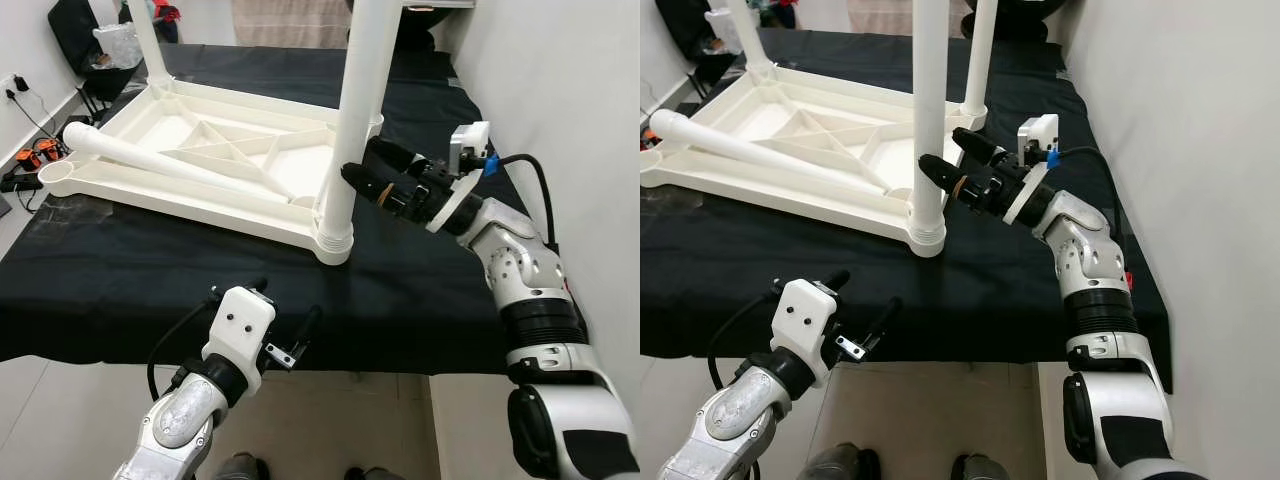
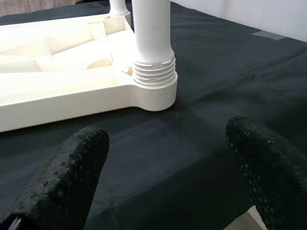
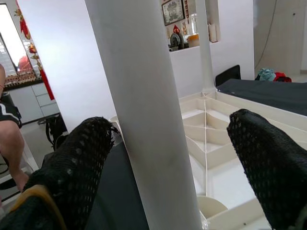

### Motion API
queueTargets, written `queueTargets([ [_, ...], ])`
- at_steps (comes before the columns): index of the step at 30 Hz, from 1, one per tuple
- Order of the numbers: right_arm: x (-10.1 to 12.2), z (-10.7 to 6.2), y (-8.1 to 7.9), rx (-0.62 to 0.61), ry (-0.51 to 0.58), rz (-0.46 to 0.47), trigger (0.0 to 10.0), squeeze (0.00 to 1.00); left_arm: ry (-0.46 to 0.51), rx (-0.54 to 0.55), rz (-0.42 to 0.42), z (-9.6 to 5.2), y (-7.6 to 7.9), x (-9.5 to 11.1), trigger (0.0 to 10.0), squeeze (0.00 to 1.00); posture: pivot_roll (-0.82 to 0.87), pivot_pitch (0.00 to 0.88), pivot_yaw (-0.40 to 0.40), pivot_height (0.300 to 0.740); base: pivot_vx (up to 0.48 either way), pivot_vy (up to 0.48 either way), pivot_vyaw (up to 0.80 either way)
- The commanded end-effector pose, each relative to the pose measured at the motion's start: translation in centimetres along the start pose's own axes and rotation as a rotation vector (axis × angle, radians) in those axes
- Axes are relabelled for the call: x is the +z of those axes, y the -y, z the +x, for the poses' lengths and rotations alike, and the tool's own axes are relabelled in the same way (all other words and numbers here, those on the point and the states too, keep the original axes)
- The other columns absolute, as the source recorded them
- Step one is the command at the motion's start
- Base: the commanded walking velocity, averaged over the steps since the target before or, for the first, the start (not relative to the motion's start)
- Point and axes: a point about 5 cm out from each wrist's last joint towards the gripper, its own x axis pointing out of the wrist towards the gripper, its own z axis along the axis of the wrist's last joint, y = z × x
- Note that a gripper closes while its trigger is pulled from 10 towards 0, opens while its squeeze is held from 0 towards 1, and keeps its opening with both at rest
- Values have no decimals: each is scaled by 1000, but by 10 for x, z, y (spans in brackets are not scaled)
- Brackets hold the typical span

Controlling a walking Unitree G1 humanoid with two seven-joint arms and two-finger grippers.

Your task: Building children table

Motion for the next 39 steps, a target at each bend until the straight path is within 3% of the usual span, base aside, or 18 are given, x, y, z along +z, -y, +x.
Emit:
queueTargets([
  [1,3,6,-2,9,9,-12,10000,0,6,-4,5,-1,3,2,10000,0,91,102,-60,740,0,0,0],
  [12,7,22,-14,81,32,-35,10000,0,5,1,5,-2,3,2,10000,0,94,110,-66,740,0,0,0],
  [23,1,36,-27,133,-26,-97,10000,0,6,-2,3,-1,4,2,10000,0,87,113,-65,740,0,0,0],
  [27,-4,46,-28,110,-63,-130,10000,0,8,1,4,-1,4,3,10000,0,90,114,-69,740,0,0,0],
  [38,-3,56,-18,-14,-80,-163,10000,0,15,6,7,-1,5,5,10000,0,88,118,-78,740,0,0,0],
  [39,-3,57,-17,-29,-81,-161,3137,0,18,6,8,-1,6,6,10000,0,86,120,-77,740,0,0,0],
])
